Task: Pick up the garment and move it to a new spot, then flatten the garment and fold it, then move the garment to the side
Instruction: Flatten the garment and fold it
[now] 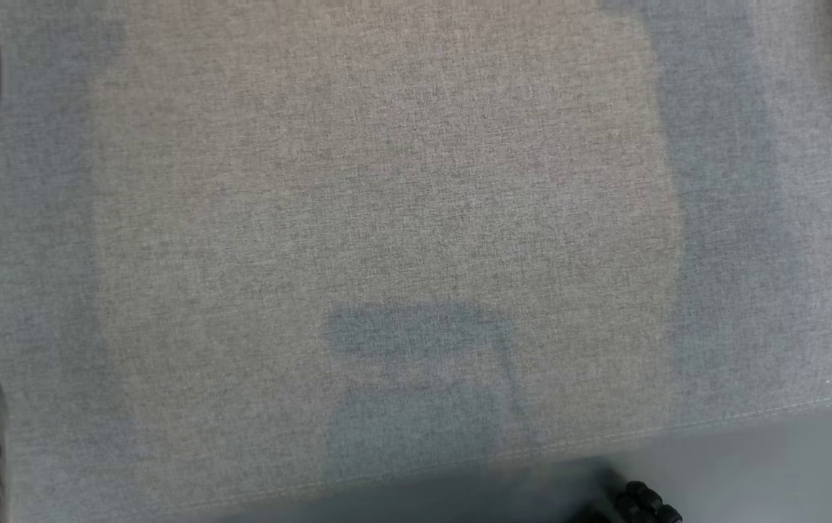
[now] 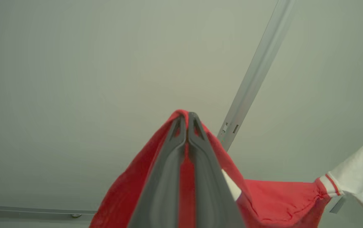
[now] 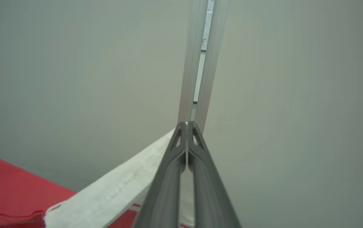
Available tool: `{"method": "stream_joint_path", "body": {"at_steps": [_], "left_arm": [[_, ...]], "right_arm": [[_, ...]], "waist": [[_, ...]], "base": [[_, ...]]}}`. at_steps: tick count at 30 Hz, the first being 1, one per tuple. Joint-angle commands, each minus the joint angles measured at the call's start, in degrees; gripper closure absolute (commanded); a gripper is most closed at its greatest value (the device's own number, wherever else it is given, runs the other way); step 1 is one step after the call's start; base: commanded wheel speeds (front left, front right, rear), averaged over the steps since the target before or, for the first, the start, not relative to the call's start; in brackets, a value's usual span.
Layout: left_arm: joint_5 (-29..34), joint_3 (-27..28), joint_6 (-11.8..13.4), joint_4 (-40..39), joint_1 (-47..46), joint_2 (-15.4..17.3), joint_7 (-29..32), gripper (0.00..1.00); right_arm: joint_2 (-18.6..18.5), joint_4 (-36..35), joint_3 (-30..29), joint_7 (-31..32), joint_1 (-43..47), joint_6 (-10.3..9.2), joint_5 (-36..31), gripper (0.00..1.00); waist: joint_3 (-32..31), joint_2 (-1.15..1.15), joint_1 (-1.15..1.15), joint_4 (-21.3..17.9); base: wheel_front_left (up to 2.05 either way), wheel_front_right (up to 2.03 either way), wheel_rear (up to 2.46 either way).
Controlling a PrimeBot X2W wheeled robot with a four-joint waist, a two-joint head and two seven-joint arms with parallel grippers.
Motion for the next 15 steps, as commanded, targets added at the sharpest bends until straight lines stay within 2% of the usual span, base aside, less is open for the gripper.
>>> {"method": "stream_joint_path", "body": {"at_steps": [1,4,7,11,15], "left_arm": [[-1.23,0.03,-0.31,-0.91,2.19,0.12,-0.46,1.0],[-2.7,-0.8,-0.31,-2.99,8.76,-0.19,-0.86,1.0],[-4.72,-1.52,-0.33,-5.42,15.17,-1.29,-0.54,1.0],[-7.11,-2.53,-0.14,-8.73,25.03,-1.55,1.12,1.0],[-8.3,-3.36,1.36,-12.26,34.82,-2.17,1.76,1.0]], "right_arm": [[-1.77,-1.43,1.16,1.79,2.48,-0.07,1.32,1.0],[-5.15,-6.05,3.26,7.85,8.73,-0.07,5.77,1.0],[-8.63,-9.86,1.56,17.18,16.33,-0.07,8.82,1.0],[-10.38,-19.05,-1.55,30.53,28.61,-0.03,13.0,1.0],[-11.92,-30.25,-5.55,41.18,42.72,-0.08,13.74,1.0]], "waist": [[-1.43,0.0,0.0,0.68],[-3.8,0.0,0.0,1.46],[-6.8,0.0,0.0,2.6],[-11.15,0.0,0.0,3.34],[-15.25,0.0,0.0,4.07]], "base": [[0.0,0.0,0.0],[0.0,0.0,0.0],[0.0,0.0,0.0],[0.0,0.0,0.0],[0.0,0.0,0.0]]}}
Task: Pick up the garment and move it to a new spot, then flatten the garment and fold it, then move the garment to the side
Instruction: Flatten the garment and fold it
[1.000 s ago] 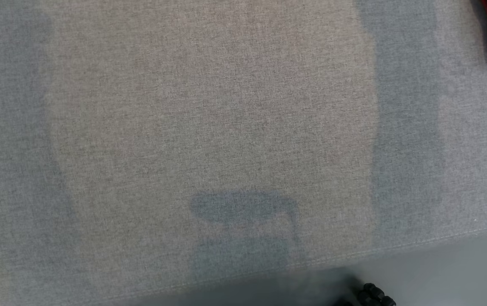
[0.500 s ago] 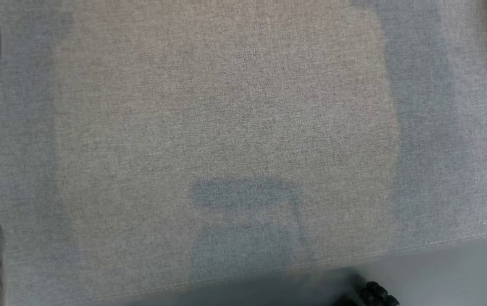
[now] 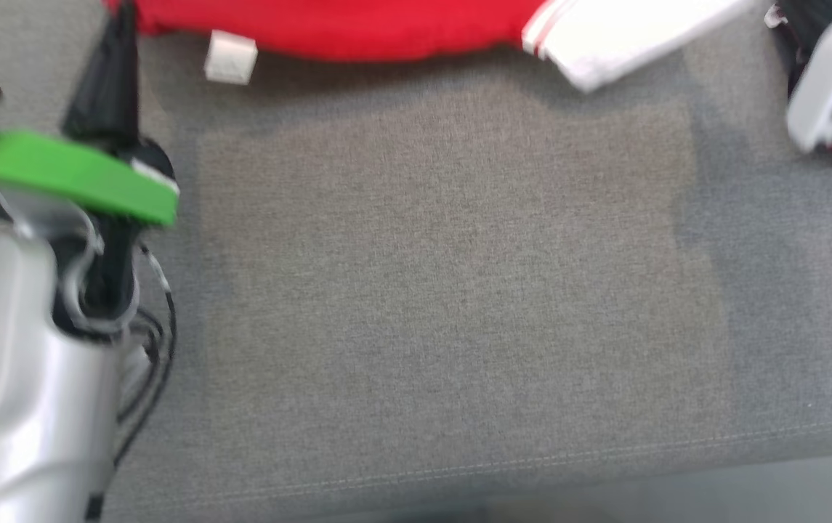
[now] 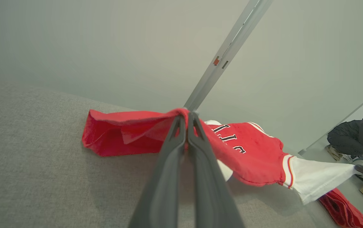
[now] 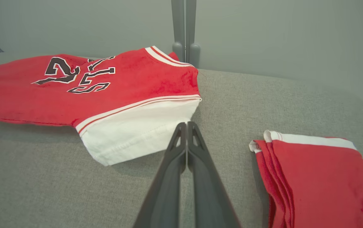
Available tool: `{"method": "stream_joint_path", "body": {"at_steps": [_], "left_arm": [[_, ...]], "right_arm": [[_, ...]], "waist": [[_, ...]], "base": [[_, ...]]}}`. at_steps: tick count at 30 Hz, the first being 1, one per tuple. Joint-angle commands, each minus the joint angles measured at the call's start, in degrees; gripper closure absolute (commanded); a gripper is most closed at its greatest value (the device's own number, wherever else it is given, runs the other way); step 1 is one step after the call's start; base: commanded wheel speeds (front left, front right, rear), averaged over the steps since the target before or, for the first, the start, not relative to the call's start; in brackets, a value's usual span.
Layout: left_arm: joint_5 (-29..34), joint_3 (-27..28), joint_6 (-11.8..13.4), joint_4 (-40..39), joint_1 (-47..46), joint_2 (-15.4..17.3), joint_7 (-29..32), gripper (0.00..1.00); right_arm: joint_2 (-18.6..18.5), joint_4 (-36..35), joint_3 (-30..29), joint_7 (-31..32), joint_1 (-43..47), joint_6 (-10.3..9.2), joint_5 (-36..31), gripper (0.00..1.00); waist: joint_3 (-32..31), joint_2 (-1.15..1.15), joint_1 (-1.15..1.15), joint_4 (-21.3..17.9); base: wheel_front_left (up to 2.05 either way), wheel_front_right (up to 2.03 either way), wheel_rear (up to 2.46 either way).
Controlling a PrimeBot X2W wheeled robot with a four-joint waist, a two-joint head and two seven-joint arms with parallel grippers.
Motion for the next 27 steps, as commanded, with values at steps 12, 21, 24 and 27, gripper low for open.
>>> {"method": "stream_joint_path", "body": {"at_steps": [12,21,24,27], "left_arm": [[-0.69,-1.97,5.24,-5.48,23.71,-4.04,-3.74,1.0],[4.19,-4.82,9.82,-3.35,31.5,-3.41,-4.86,1.0],[5.54,-5.13,11.63,-3.38,33.53,-2.4,-4.24,1.0],[6.79,-5.81,13.68,-3.62,35.74,-1.28,-2.63,1.0]], "right_arm": [[8.69,-18.71,-11.77,17.54,32.15,-0.03,1.06,1.0],[9.77,-21.1,-11.84,25.34,45.24,-0.03,1.57,1.0],[10.13,-21.4,-12.07,26.18,47.38,-0.03,1.9,1.0],[10.68,-21.47,-12.47,26.69,49.08,-0.03,1.99,1.0]], "waist": [[-13.83,0.0,0.0,2.83],[-17.61,0.0,0.0,3.2],[-18.54,0.0,0.0,3.14],[-19.3,0.0,0.0,3.24]], "base": [[0.0,0.0,0.0],[0.0,0.0,0.0],[0.0,0.0,0.0],[0.0,0.0,0.0]]}}
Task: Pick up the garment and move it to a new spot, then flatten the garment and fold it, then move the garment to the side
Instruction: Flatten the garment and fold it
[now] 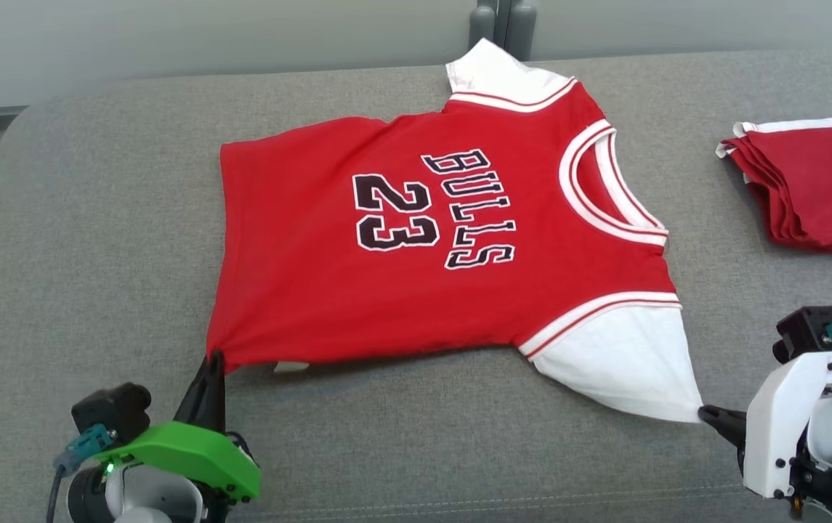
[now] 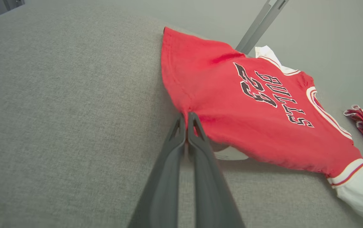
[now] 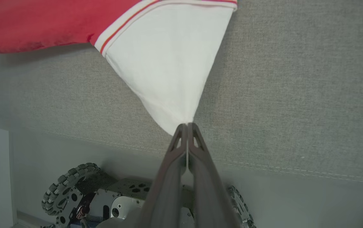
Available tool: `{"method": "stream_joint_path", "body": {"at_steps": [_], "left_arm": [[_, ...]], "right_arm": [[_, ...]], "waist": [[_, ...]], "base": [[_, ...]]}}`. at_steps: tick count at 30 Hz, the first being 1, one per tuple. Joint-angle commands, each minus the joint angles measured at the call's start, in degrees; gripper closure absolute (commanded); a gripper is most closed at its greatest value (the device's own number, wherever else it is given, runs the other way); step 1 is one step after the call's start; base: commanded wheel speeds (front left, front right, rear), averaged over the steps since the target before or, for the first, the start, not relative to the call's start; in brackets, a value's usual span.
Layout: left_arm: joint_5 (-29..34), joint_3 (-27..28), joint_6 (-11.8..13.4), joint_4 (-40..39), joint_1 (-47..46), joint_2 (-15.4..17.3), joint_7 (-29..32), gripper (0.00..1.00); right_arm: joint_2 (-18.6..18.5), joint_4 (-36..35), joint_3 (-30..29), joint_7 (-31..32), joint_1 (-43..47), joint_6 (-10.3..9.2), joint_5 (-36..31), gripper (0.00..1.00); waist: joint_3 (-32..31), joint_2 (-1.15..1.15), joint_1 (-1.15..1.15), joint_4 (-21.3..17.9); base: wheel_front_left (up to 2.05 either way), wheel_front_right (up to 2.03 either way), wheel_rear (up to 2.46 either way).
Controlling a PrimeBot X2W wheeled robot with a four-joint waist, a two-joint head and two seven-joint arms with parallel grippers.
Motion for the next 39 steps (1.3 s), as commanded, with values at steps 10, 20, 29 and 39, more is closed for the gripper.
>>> {"method": "stream_joint_path", "body": {"at_steps": [10,20,29,39], "left_arm": [[2.72,-0.63,6.4,-5.13,9.11,4.19,5.09,1.0],[4.05,-0.72,11.53,-9.92,13.34,6.37,9.1,1.0],[7.53,-4.4,11.06,-11.71,6.11,9.46,15.88,1.0],[12.59,-12.93,9.05,-7.25,-12.02,12.56,38.35,1.0]], "right_arm": [[0.98,-2.64,-1.29,3.05,6.66,0.01,1.55,1.0],[2.69,-5.81,-3.81,2.43,7.59,0.01,2.99,1.0],[6.12,-4.92,-5.77,-2.29,-1.55,0.01,3.7,1.0],[6.72,4.11,-5.26,-8.37,-15.79,0.01,1.09,1.0]], "waist": [[-2.11,0.0,0.01,0.29],[-1.76,0.0,0.01,0.18],[-0.7,0.0,0.01,0.29],[2.15,0.0,0.01,2.51]], "base": [[0.0,0.0,0.0],[0.0,0.0,0.0],[0.0,0.0,0.0],[0.0,0.0,0.0]]}}
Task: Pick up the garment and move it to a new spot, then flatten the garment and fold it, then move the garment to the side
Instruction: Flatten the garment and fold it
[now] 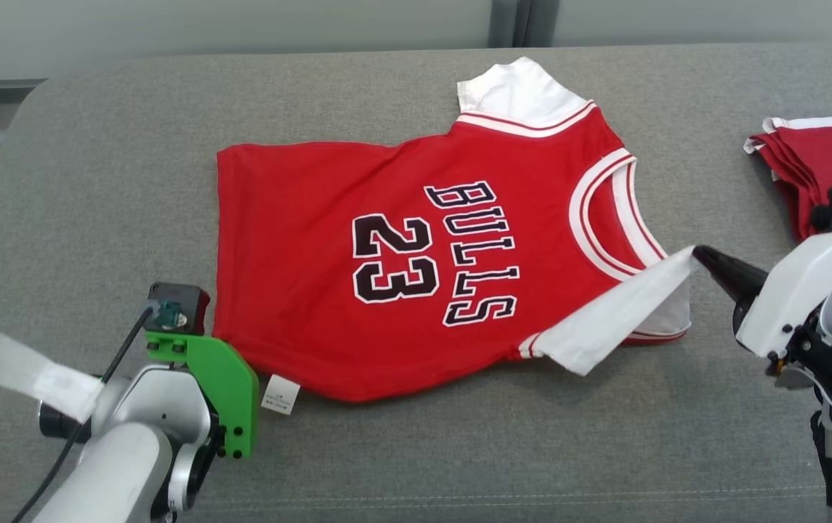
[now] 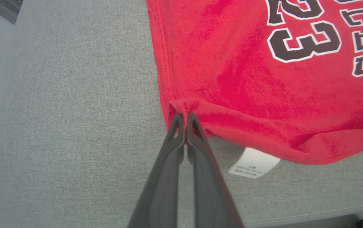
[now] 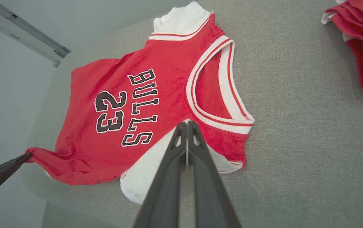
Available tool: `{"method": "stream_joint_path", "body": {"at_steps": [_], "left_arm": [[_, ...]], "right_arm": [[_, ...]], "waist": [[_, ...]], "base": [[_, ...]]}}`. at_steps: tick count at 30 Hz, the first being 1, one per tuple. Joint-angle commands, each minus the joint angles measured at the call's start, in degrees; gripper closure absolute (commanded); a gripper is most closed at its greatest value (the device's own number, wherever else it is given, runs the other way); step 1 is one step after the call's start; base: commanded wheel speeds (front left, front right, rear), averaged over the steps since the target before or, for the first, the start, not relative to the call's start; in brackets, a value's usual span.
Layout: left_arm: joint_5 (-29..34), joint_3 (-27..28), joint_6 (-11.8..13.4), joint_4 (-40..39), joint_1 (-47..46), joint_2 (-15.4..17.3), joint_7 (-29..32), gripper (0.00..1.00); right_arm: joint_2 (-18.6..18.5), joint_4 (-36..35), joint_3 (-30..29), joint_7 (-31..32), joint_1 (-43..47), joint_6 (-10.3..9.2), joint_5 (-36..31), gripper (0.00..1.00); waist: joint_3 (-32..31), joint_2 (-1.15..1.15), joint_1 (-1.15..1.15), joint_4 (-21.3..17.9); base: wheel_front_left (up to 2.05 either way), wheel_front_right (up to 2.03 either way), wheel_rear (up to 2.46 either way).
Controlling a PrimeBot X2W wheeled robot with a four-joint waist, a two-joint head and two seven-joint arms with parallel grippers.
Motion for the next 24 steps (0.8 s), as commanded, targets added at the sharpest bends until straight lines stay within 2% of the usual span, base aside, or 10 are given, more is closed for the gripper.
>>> {"method": "stream_joint_path", "body": {"at_steps": [1,4,7,18,24], "left_arm": [[0.94,-1.04,0.27,0.91,-3.42,0.21,3.93,1.0],[2.36,-2.34,0.74,2.39,-7.47,0.56,9.17,1.0],[2.9,-3.88,-0.34,4.67,-11.66,0.19,13.9,1.0],[3.85,-6.33,-3.4,11.55,-21.03,-2.14,17.54,1.0],[4.22,-6.68,-4.06,15.13,-24.48,-3.4,16.97,1.0]], "right_arm": [[-0.53,1.84,-0.03,-1.68,-2.87,0.01,-0.6,1.0],[-1.35,4.47,0.5,-4.3,-6.22,0.01,-1.59,1.0],[-2.58,7.78,2.44,-8.27,-9.99,0.01,-2.07,1.0],[-6.84,16.29,9.26,-18.67,-16.6,0.01,-3.69,1.0],[-8.78,20.08,12.18,-25.42,-19.17,0.01,-4.71,1.0]], "waist": [[1.22,0.0,0.0,1.1],[2.27,0.0,0.0,1.72],[3.72,0.0,0.0,2.4],[7.34,0.0,0.0,3.48],[8.4,0.0,0.0,3.33]], "base": [[0.0,0.0,0.0],[0.0,0.0,0.0],[0.0,0.0,0.0],[0.0,0.0,0.0],[0.0,0.0,0.0]]}}
